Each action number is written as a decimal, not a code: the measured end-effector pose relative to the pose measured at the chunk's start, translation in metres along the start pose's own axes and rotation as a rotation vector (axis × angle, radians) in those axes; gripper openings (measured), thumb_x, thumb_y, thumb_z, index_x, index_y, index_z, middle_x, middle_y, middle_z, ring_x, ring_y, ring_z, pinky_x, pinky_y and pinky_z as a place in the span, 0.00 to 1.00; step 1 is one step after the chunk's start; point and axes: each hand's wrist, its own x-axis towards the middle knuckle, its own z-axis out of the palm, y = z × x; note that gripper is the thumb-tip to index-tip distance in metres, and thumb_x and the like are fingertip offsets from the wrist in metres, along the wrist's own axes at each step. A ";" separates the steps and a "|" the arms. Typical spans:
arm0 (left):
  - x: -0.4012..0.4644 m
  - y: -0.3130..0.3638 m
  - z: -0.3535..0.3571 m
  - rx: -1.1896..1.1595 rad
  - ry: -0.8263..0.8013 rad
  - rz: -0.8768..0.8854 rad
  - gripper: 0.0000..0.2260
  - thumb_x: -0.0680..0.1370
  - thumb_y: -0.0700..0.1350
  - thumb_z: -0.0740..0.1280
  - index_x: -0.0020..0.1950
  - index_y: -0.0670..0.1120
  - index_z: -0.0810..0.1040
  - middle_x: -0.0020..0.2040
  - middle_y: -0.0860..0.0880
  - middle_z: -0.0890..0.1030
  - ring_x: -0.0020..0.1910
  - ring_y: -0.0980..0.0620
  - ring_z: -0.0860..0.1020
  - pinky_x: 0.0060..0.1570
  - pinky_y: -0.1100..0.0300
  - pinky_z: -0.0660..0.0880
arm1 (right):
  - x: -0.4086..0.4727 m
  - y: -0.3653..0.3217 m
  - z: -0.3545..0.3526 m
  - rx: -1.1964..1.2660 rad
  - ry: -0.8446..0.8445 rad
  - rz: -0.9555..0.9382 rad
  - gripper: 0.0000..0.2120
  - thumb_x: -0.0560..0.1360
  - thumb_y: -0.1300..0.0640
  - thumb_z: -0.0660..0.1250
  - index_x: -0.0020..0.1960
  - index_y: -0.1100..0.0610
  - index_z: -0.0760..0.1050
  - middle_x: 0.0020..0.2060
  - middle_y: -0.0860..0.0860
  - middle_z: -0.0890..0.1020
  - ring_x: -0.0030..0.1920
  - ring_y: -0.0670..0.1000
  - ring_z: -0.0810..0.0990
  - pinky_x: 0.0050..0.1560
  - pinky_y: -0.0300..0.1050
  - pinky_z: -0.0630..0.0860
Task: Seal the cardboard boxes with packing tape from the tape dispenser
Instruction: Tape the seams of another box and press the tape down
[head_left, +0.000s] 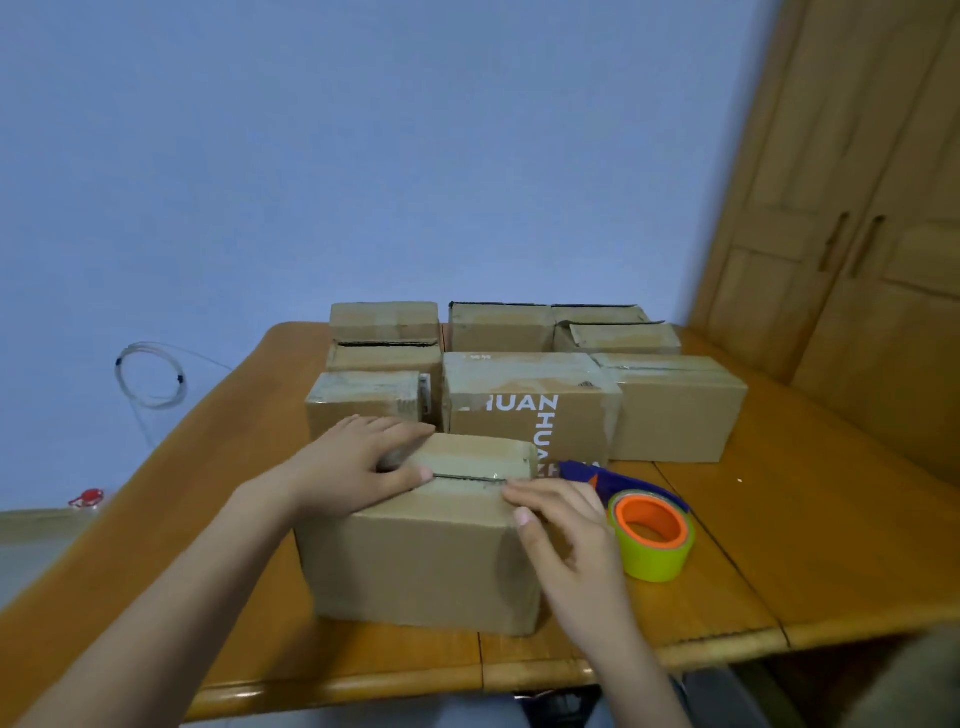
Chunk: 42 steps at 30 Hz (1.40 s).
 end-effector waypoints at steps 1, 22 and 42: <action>0.005 -0.002 -0.001 -0.006 -0.032 0.048 0.48 0.60 0.82 0.38 0.75 0.63 0.56 0.74 0.59 0.63 0.73 0.56 0.59 0.72 0.56 0.54 | -0.003 -0.003 -0.005 0.023 0.018 0.010 0.12 0.76 0.49 0.61 0.50 0.49 0.83 0.49 0.37 0.81 0.55 0.42 0.75 0.56 0.31 0.67; -0.049 0.104 0.054 -0.007 0.350 0.125 0.32 0.72 0.75 0.50 0.68 0.61 0.72 0.71 0.60 0.68 0.69 0.58 0.66 0.63 0.66 0.61 | 0.029 0.047 -0.073 0.291 -0.498 0.107 0.18 0.72 0.59 0.70 0.61 0.48 0.79 0.46 0.54 0.74 0.47 0.51 0.75 0.50 0.35 0.70; -0.042 0.076 0.070 -0.051 0.347 0.398 0.20 0.83 0.56 0.53 0.75 0.57 0.65 0.76 0.59 0.62 0.76 0.56 0.58 0.74 0.51 0.49 | -0.004 0.033 -0.074 0.266 -0.361 0.063 0.14 0.70 0.52 0.69 0.54 0.41 0.80 0.40 0.47 0.74 0.41 0.48 0.75 0.36 0.42 0.71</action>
